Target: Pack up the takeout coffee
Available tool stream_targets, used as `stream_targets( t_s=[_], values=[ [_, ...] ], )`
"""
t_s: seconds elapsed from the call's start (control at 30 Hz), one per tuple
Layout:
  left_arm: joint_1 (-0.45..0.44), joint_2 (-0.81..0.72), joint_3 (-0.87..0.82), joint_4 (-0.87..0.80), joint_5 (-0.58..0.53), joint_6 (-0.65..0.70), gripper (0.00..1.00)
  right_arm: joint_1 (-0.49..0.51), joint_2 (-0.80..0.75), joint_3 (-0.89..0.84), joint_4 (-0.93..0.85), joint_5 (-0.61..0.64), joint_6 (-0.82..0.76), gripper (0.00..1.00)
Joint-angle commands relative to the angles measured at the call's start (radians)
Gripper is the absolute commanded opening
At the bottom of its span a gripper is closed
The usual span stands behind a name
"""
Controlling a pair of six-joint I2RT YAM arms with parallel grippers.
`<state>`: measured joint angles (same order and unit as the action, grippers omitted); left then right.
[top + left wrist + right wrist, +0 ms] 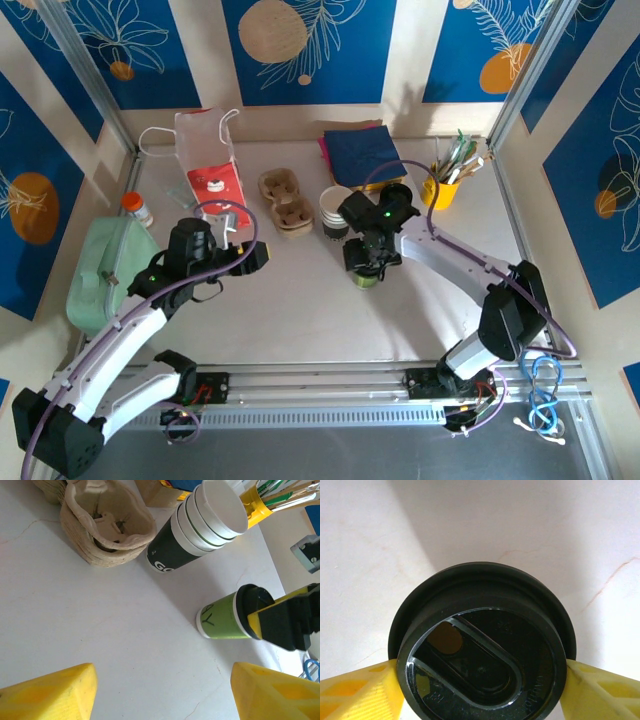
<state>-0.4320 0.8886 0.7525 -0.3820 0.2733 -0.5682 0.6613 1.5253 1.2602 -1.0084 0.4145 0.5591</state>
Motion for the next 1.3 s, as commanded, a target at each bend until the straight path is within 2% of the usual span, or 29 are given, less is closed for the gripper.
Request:
stream_targets(
  t_s=[0.0, 0.53, 0.7, 1.0, 1.27],
  values=[
    [0.013, -0.011, 0.001, 0.028, 0.027, -0.004, 0.71, -0.067, -0.040, -0.020, 0.021, -0.017, -0.052, 0.76],
    [0.013, 0.022, 0.013, 0.061, 0.060, -0.028, 0.71, -0.436, -0.026, -0.041, 0.140, -0.043, -0.140, 0.76],
    [0.013, 0.018, 0.008, 0.064, 0.058, -0.029, 0.71, -0.510, -0.015, -0.031, 0.176, -0.070, -0.137, 0.76],
    [0.013, 0.035, 0.014, 0.079, 0.072, -0.035, 0.71, -0.616, 0.017, 0.014, 0.156, -0.025, -0.116, 0.76],
    [0.013, 0.034, 0.015, 0.070, 0.069, -0.031, 0.71, -0.719, 0.030, 0.024, 0.159, -0.060, -0.106, 0.77]
  ],
)
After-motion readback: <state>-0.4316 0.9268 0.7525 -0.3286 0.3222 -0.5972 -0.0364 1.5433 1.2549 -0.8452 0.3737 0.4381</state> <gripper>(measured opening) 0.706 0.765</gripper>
